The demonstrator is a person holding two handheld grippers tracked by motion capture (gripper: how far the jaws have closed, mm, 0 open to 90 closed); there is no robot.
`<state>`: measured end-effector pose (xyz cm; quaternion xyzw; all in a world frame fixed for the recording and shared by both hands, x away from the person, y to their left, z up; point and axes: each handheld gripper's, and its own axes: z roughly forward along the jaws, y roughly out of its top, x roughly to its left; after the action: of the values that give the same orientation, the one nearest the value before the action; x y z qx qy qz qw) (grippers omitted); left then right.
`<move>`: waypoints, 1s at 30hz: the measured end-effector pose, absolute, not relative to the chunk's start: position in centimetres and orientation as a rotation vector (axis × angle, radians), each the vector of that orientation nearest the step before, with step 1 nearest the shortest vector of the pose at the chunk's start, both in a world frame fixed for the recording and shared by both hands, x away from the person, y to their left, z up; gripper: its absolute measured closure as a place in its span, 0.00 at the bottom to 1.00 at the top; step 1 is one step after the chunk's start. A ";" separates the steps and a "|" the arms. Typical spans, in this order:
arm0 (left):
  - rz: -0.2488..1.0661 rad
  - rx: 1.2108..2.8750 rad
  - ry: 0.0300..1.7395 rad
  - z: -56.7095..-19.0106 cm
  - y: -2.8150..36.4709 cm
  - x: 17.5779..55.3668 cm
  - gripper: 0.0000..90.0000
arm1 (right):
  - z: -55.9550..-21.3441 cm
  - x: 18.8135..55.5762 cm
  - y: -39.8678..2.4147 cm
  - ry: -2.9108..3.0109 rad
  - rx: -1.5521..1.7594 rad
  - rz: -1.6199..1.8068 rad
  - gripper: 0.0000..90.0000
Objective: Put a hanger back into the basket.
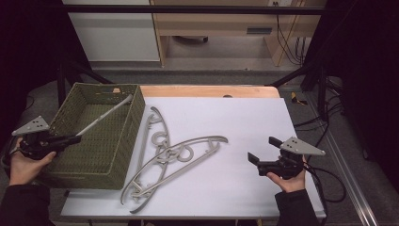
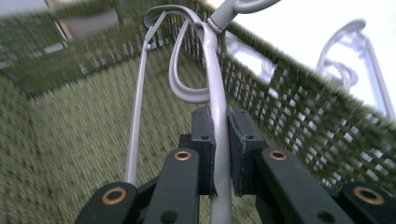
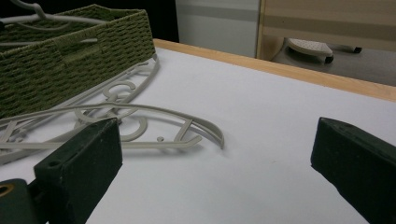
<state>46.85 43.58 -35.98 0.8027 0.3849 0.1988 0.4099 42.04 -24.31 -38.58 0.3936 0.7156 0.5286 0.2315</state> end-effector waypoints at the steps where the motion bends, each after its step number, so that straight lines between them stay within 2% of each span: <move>1: 0.504 2.045 0.985 -36.1 43.4 47.0 0.90 | -38.6 42.0 -24.3 1.966 1.082 1.453 0.03; 7: 0.513 2.089 1.050 -36.3 42.8 47.2 0.88 | -38.5 41.9 -24.4 1.962 1.080 1.462 0.03; 12: 0.433 2.139 1.179 -37.2 43.3 47.3 0.81 | -38.4 41.9 -24.5 1.960 1.078 1.464 0.03; 14: 0.483 2.145 1.215 -37.1 43.3 47.0 0.85 | -38.4 41.9 -24.5 1.963 1.075 1.460 0.03; 19: 0.487 2.103 1.221 -36.5 43.5 46.5 0.81 | -38.4 41.9 -24.5 1.961 1.077 1.462 0.03; 23: 0.514 2.038 1.185 -35.7 42.8 46.0 0.73 | -38.3 41.8 -24.6 1.955 1.079 1.466 0.03; 30: 0.575 1.940 1.118 -34.2 40.5 44.8 0.47 | -38.2 41.7 -24.8 1.950 1.077 1.475 0.03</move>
<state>44.80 40.46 -34.20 0.7680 0.4427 0.2275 0.4031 41.74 -24.76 -38.19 0.3920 0.7099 0.5370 0.2325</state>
